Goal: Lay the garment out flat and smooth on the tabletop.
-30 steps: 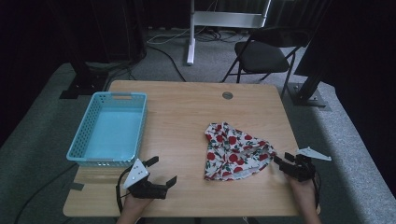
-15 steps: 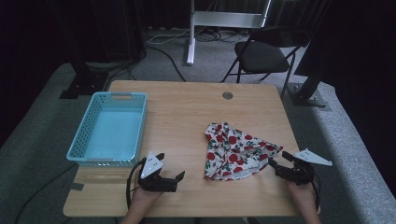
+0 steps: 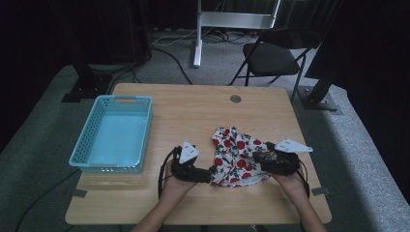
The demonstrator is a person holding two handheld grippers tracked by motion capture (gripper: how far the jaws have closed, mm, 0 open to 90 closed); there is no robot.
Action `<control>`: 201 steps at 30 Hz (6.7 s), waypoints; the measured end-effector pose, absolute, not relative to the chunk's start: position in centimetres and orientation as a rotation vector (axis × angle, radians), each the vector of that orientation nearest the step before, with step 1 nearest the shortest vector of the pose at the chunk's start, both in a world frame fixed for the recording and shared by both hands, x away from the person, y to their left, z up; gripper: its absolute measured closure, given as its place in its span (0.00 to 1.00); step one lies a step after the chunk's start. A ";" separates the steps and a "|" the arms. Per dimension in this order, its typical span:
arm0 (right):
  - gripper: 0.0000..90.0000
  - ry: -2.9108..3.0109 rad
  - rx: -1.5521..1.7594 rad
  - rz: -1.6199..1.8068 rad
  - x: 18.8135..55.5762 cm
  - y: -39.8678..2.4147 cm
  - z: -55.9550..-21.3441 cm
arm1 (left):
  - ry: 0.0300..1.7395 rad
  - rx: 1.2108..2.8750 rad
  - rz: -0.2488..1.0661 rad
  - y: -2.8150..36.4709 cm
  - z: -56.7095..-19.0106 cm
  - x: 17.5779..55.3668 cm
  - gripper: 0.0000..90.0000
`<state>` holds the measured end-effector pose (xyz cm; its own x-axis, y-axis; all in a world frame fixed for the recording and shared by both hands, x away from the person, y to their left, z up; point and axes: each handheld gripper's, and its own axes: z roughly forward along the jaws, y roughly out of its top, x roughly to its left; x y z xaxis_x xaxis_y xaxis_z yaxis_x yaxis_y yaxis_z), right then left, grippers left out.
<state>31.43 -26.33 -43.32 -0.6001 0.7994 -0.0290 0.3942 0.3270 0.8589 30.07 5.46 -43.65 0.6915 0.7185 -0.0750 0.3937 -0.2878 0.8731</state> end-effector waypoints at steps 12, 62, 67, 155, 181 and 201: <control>0.32 2.274 0.976 1.058 32.9 -23.4 -45.8 | 0.942 1.968 0.379 -0.4 -44.1 33.7 0.05; 0.94 2.146 1.230 0.985 36.7 -27.6 -44.5 | 1.011 2.106 0.358 5.3 -46.3 37.7 0.93; 0.94 2.141 1.271 0.975 37.6 -28.7 -44.6 | 1.016 2.099 0.337 6.5 -46.5 37.8 0.93; 0.47 2.561 0.902 1.150 29.5 -28.9 -44.8 | 0.609 2.291 0.350 12.2 -48.0 29.5 0.51; 0.98 2.690 0.520 0.851 29.7 -24.4 -45.2 | 0.524 2.347 0.348 11.8 -47.4 29.4 0.96; 0.98 2.571 1.085 1.000 38.0 -25.6 -44.2 | 0.853 2.097 0.262 11.9 -45.9 37.1 0.98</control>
